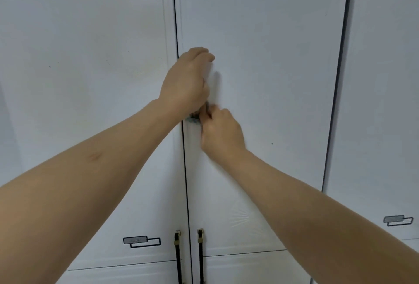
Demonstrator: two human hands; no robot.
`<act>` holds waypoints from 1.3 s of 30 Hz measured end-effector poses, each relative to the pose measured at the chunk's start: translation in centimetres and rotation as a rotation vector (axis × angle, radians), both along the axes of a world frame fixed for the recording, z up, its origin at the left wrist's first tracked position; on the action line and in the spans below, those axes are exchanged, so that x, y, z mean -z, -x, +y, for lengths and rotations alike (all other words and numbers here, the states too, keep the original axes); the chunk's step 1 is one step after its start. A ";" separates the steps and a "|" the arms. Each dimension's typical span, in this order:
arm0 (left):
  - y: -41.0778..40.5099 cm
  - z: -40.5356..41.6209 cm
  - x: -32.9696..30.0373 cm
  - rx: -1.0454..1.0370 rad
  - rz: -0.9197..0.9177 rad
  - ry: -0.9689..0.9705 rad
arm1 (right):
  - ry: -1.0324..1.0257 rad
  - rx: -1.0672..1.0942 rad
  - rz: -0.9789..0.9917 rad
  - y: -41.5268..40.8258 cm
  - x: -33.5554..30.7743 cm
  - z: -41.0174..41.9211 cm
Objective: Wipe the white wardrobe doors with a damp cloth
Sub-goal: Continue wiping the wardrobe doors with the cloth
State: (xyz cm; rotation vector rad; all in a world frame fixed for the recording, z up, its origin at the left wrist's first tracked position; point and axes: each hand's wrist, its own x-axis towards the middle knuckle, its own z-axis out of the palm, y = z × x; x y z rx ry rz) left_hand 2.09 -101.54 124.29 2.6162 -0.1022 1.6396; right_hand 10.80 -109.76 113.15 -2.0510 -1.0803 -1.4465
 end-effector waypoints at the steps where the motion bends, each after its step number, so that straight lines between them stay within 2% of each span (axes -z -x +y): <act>1: -0.3 -0.3 0.3 -0.006 0.013 -0.013 | 0.078 -0.019 -0.005 0.3 2.1 0.0; 4: -1.3 -1.3 1.6 -0.009 0.053 -0.039 | 0.254 -0.048 -0.017 -0.2 6.3 -1.9; 6: -2.0 -2.0 2.4 -0.029 0.078 -0.043 | 0.214 -0.004 -0.021 -1.9 6.6 -4.7; 14: -3.6 -3.6 3.2 -0.188 0.150 -0.012 | -0.309 0.173 0.208 -11.4 0.1 -18.2; 19: -4.0 -3.8 3.4 -0.195 0.112 0.001 | -0.542 0.229 0.257 -11.4 -3.9 -16.5; 21: -4.4 -3.8 3.4 -0.182 0.089 0.008 | -0.453 0.167 0.205 -9.2 -2.7 -13.3; 25: -5.0 -5.1 2.9 -0.162 0.045 -0.060 | 0.100 -0.031 0.004 -5.2 2.6 -9.0; 27: -5.2 -6.1 2.6 -0.165 0.049 -0.082 | 0.268 -0.085 -0.030 -5.2 1.6 -9.7; 28: -5.4 -6.5 2.4 -0.164 0.047 -0.091 | 0.266 -0.097 -0.009 -5.2 -0.2 -10.3; 32: -6.3 -8.3 1.2 -0.123 0.019 -0.101 | -0.016 -0.127 0.112 -6.1 -10.0 -13.5; 35: -7.1 -9.8 0.2 -0.151 0.010 -0.112 | -0.282 -0.044 0.057 -8.8 -16.0 -16.9; 37: -7.6 -10.2 -0.3 -0.165 0.003 -0.125 | -0.332 0.057 -0.021 -11.5 -17.2 -19.9; 39: -7.9 -10.4 -0.5 -0.170 -0.002 -0.139 | -0.326 0.070 -0.023 -13.4 -16.1 -21.6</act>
